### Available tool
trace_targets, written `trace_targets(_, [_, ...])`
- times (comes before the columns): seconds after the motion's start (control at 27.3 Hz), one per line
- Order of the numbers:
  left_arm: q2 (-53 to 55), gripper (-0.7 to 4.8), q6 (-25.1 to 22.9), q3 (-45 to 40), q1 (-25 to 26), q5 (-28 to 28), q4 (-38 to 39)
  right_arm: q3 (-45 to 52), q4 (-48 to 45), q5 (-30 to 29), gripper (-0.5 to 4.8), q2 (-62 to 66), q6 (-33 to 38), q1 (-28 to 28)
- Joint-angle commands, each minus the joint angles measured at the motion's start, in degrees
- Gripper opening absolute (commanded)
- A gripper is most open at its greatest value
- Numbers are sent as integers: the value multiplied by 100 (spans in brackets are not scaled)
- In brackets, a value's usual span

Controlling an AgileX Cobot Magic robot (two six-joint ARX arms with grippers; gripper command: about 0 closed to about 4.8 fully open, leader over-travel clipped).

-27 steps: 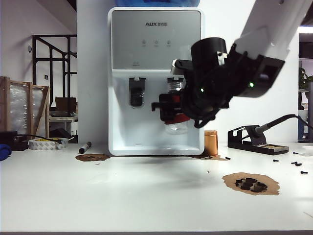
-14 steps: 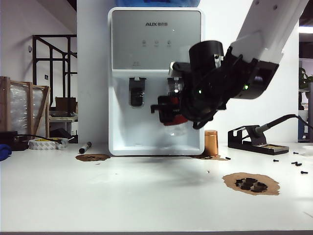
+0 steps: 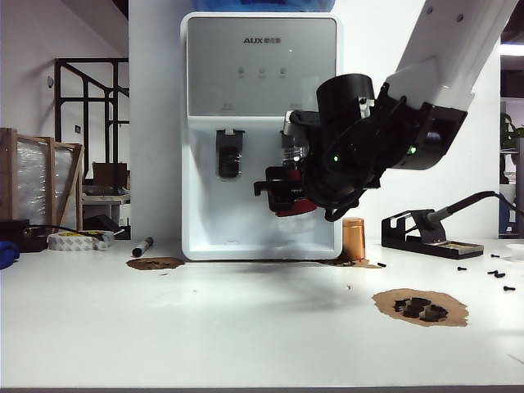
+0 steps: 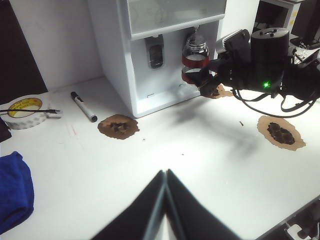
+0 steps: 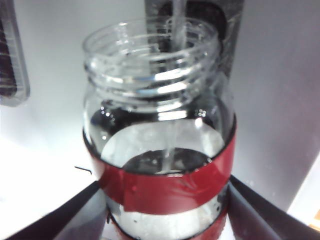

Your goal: Pick up the water bottle with two loops of red belts, then reach the front water dispenser and gently press the gray-black baffle horizontally to get a little water.

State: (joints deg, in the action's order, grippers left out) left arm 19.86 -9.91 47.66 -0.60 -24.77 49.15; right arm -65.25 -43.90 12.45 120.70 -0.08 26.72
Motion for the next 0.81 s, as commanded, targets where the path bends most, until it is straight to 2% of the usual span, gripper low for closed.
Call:
trace_targets(0.04, [11, -5, -15, 26, 0, -9, -28, -52, -214, 151, -4, -33, -72, -44])
trace_targets(0.44, [11, -5, -15, 26, 0, -9, -28, -20, 55, 101, -4, -376, -151, -35])
trace_targets(0.81, [11, -5, -15, 26, 0, -9, -22, 859, -256, -153, -4, -754, 26, 77])
